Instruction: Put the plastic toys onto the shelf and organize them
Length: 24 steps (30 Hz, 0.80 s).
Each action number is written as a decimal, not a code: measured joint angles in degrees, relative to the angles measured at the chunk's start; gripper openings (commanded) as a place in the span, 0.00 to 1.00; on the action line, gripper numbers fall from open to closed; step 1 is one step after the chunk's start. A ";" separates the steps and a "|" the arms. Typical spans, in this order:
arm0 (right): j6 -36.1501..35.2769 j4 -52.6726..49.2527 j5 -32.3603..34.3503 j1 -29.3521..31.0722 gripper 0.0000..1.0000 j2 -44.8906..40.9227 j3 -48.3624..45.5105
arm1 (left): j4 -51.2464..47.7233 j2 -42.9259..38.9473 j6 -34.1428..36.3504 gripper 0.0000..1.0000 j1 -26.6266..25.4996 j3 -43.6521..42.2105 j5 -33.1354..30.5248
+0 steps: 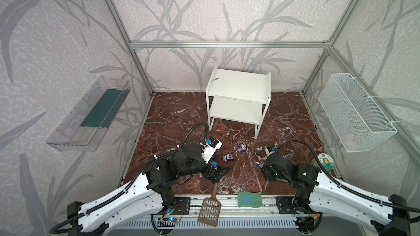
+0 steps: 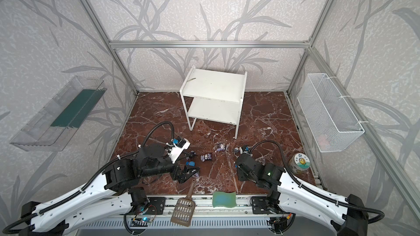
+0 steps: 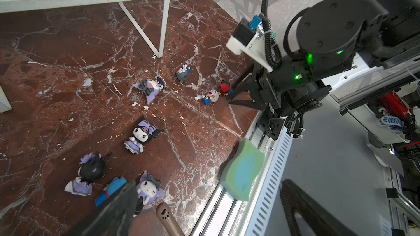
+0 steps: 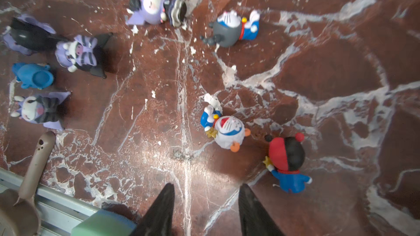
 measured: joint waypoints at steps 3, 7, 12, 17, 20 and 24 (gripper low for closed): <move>2.16 3.02 -3.06 -1.73 0.53 1.53 -2.16 | 0.33 0.02 0.07 1.00 0.00 0.00 0.02; 3.54 7.34 -6.67 -5.81 0.59 3.30 -4.26 | 0.61 0.00 0.17 1.00 0.00 0.00 0.20; 3.32 12.70 -10.40 -10.75 0.66 5.81 -4.96 | 1.11 -0.04 0.22 1.00 0.00 0.00 0.24; 1.22 18.45 -13.75 -15.61 0.70 10.54 -4.96 | 1.25 -0.04 0.28 1.00 0.00 0.00 0.26; -0.66 21.18 -15.30 -17.27 0.70 14.99 -4.87 | 1.22 -0.04 0.42 1.00 0.00 0.00 0.31; -4.11 23.52 -17.38 -17.51 0.71 21.14 -1.66 | 1.20 -0.02 0.44 1.00 0.00 0.00 0.42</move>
